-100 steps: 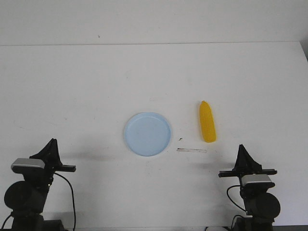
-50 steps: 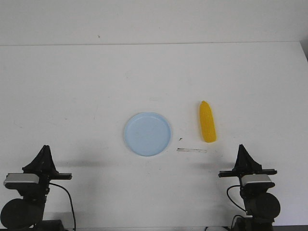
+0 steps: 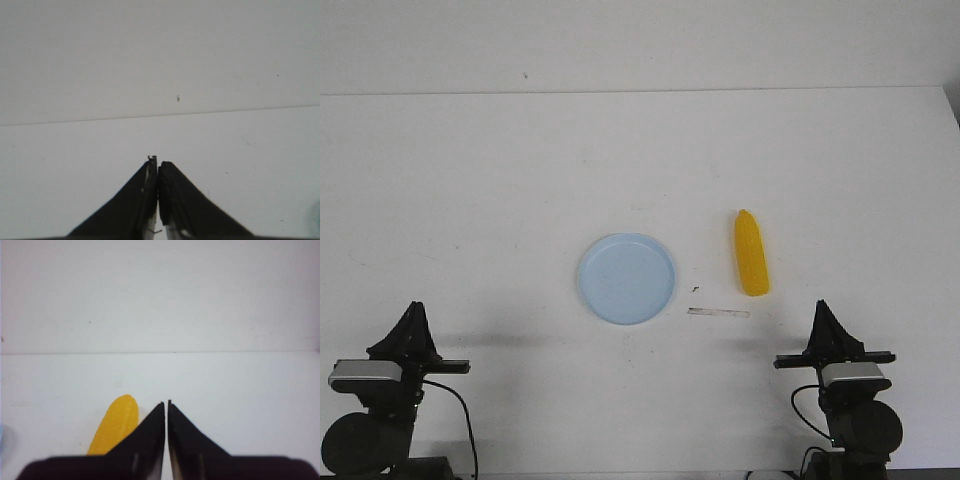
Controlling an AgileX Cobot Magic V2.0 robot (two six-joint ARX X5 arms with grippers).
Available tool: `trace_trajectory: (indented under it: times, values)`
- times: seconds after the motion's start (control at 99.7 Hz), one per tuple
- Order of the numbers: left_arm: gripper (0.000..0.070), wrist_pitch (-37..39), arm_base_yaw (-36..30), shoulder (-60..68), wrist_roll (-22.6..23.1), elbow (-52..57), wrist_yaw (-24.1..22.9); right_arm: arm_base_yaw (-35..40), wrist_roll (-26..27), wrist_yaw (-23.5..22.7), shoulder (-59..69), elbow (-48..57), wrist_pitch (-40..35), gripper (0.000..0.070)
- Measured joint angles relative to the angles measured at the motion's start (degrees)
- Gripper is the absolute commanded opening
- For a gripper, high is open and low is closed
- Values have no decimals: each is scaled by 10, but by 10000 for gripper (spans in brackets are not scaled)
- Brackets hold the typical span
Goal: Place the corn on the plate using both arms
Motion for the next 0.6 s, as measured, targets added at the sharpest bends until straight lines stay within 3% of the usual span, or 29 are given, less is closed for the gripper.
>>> trace_trajectory:
  times: [0.371,0.602]
  values:
    - [9,0,0,0,0,0,0,0,0,21,0,1,47,7]
    - [9,0,0,0,0,0,0,0,0,21,55,88,-70,4]
